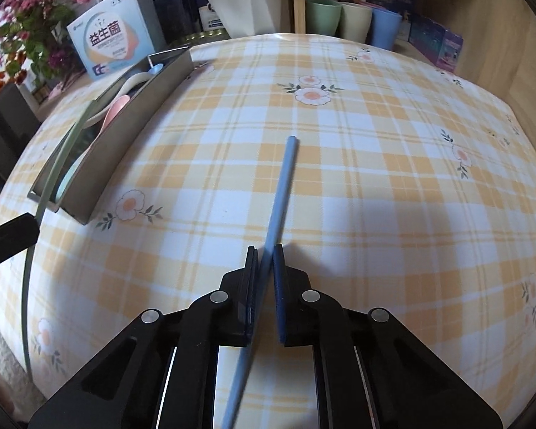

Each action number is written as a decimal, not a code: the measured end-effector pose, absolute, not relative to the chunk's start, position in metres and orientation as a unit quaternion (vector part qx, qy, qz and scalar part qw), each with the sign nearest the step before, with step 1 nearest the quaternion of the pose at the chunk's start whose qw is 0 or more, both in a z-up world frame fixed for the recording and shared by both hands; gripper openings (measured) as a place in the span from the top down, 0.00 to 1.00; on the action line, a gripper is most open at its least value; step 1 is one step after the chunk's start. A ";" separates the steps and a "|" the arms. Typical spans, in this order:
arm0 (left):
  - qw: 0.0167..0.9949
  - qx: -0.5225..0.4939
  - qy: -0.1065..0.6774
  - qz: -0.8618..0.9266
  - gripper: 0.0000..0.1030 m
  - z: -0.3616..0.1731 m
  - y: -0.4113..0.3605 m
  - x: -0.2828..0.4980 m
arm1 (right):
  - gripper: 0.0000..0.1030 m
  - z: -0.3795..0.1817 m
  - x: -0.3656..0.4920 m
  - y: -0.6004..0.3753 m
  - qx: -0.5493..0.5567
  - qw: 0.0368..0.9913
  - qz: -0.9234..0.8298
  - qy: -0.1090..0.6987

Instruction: Organize utensils

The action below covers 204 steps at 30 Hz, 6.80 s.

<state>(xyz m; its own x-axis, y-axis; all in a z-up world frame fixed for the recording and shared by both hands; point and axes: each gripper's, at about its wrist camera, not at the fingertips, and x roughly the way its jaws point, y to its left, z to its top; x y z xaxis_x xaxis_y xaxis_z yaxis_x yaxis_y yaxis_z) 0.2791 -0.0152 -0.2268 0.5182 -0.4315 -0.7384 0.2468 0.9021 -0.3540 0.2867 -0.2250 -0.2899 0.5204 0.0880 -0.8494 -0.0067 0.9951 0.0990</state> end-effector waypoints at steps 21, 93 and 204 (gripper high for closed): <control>0.873 -0.115 0.443 -0.172 0.95 -0.215 -0.001 0.289 | 0.94 -0.261 0.283 -0.253 0.148 0.889 0.049 0.430; 0.887 -0.013 0.434 -0.155 0.85 -0.182 0.055 0.367 | 0.94 -0.221 0.300 -0.257 0.182 0.893 0.047 0.410; 0.971 0.039 0.217 -0.097 0.06 0.033 -0.005 0.267 | 0.14 -0.004 0.249 -0.242 0.079 0.967 0.063 0.236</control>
<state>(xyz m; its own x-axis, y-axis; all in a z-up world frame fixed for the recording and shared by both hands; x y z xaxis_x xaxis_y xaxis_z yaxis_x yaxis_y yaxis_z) 0.2666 -0.0046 0.0327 0.8870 -0.1719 -0.4285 0.2058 0.9780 0.0336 0.2488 -0.2417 -0.0044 0.8807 0.1590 -0.4461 -0.0844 0.9796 0.1824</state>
